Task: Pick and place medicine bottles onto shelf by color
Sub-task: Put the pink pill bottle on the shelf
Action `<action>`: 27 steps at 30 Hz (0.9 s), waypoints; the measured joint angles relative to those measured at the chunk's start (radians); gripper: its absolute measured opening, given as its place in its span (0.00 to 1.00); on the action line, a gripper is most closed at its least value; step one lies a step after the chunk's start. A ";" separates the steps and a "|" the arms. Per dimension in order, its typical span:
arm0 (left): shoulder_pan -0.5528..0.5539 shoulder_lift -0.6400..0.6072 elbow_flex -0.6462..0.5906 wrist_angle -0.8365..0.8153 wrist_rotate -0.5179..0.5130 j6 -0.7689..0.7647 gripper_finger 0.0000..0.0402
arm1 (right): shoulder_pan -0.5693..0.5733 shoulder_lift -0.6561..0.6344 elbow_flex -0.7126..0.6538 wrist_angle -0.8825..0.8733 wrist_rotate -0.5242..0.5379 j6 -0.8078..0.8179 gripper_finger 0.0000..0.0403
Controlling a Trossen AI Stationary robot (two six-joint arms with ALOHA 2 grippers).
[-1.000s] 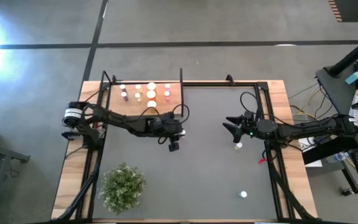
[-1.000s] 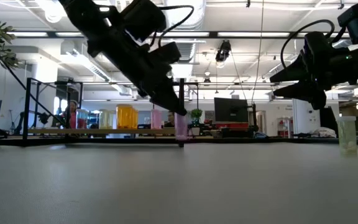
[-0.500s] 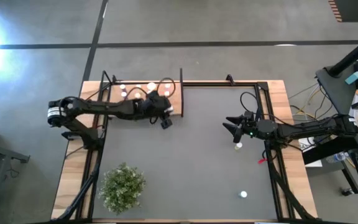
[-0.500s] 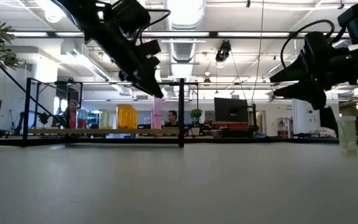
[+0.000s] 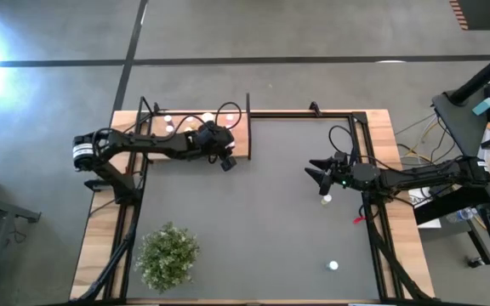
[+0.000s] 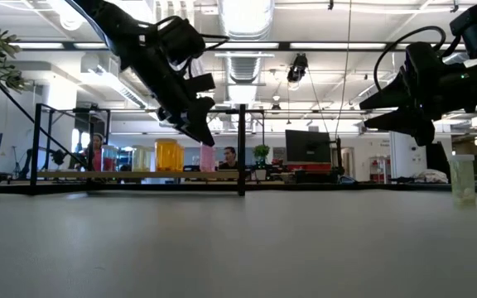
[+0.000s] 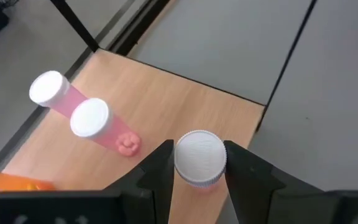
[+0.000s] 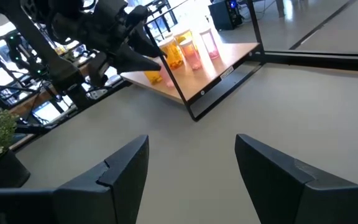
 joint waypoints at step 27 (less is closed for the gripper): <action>0.028 0.004 -0.002 -0.039 -0.002 -0.001 0.33 | 0.000 0.000 0.000 0.000 0.000 0.000 0.57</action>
